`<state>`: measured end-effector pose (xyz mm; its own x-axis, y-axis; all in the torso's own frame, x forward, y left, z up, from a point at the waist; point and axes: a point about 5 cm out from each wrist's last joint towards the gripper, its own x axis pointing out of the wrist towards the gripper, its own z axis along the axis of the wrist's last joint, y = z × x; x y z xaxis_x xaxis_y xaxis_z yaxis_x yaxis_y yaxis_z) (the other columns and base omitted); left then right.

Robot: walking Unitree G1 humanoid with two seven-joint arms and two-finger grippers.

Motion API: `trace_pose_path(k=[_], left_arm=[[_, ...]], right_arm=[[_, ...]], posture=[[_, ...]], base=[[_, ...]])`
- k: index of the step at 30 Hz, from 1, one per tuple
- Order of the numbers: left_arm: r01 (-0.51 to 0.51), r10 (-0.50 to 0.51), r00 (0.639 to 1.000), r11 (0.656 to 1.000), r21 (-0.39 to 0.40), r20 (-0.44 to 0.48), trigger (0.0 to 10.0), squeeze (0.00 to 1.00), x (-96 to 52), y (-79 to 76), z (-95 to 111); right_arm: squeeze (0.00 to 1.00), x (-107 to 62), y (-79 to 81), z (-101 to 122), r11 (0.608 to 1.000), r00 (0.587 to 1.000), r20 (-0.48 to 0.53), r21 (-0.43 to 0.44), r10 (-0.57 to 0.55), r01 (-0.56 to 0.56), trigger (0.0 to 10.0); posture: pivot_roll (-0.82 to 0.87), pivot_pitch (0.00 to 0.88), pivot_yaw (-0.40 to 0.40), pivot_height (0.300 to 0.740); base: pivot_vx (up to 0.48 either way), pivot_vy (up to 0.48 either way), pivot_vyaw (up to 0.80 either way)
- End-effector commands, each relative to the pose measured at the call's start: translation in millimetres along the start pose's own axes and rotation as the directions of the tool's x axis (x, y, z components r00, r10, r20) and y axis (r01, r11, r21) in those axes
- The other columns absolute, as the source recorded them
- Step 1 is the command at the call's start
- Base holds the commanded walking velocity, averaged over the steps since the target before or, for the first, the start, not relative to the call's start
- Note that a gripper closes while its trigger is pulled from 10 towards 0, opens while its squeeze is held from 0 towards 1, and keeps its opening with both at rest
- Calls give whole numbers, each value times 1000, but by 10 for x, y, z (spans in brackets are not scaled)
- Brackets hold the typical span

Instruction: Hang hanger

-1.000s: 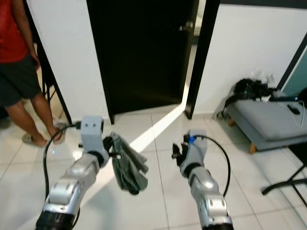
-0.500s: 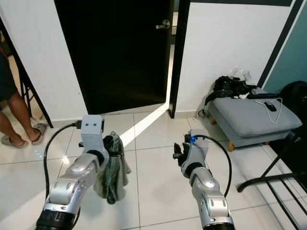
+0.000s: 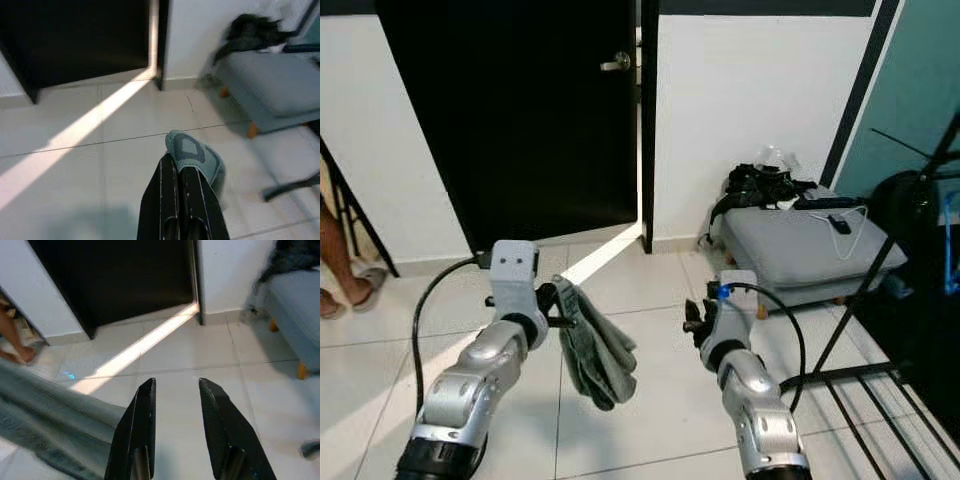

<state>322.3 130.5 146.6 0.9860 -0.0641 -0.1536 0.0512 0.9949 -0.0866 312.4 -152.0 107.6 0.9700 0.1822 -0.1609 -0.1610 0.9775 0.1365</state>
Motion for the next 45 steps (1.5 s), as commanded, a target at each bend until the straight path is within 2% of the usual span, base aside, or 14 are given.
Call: trace_pose_path(k=[1,9,22,24,25,26,28,33,34,37,38,39,40,45], left_arm=[[11,-11,1000,1000,-28,10,10000,0,6,1,28],[21,-21,999,1000,-12,34,10000,0,10,7,40],[3,-3,1000,999,50,3,10000,0,13,81,-42],[30,-25,999,992,123,-39,10000,0,11,110,-129],[53,-43,998,980,193,-55,10000,0,2,139,-165],[53,-43,998,980,193,-55,10000,0,2,139,-165],[79,-58,995,948,308,-77,10000,0,-14,203,-211],[101,-78,994,922,374,-76,10000,0,-22,235,-223],[121,-92,992,906,405,-91,10000,0,-37,249,-252],[136,-104,990,901,412,-99,10000,0,-52,256,-275],[126,-87,989,919,374,-119,10000,0,-61,279,-317],[126,-87,989,919,374,-119,10000,0,-61,279,-317],[84,-49,992,943,323,-117,10000,0,-64,311,-339],[38,-4,993,953,300,-114,10000,0,-71,330,-391]], right_arm=[[0,6,9,26,1000,1000,14,0,-1,1,10000],[0,20,27,26,1000,1000,14,5,5,-5,10000],[0,26,35,5,1000,1000,10,9,6,-6,10000],[0,34,32,-8,1000,1000,7,11,-4,4,10000],[0,40,33,-12,1000,1000,6,13,-7,7,10000],[0,40,33,-12,1000,1000,6,13,-7,7,10000],[0,49,47,-17,1000,1000,10,21,-2,2,10000],[0,48,76,-27,1000,1000,12,21,17,-18,10000],[0,36,114,-55,999,999,3,9,53,-53,10000],[0,26,150,-81,996,996,-4,8,85,-85,10000],[0,18,178,-110,994,994,-15,3,109,-109,10000],[0,18,178,-110,994,994,-15,3,109,-109,10000],[0,22,189,-133,994,993,-26,0,114,-114,10000],[0,38,175,-166,995,994,-50,15,98,-98,10000]], posture=[[-110,10,-17,735],[-108,12,-18,735],[-101,12,-18,735],[-92,15,-13,735],[-89,16,-10,735],[-89,16,-10,735],[-85,18,-10,735],[-82,21,-16,735],[-82,22,-17,735],[-84,22,-19,735],[-84,22,-19,735],[-84,22,-19,735],[-85,20,-16,735],[-92,16,-11,735]], base=[[0,480,0],[0,480,0],[0,0,0],[0,0,0],[0,0,0],[0,0,0],[0,0,0],[0,0,0],[0,0,0],[0,0,0],[0,0,0],[0,0,0],[0,0,0],[0,0,-253]])
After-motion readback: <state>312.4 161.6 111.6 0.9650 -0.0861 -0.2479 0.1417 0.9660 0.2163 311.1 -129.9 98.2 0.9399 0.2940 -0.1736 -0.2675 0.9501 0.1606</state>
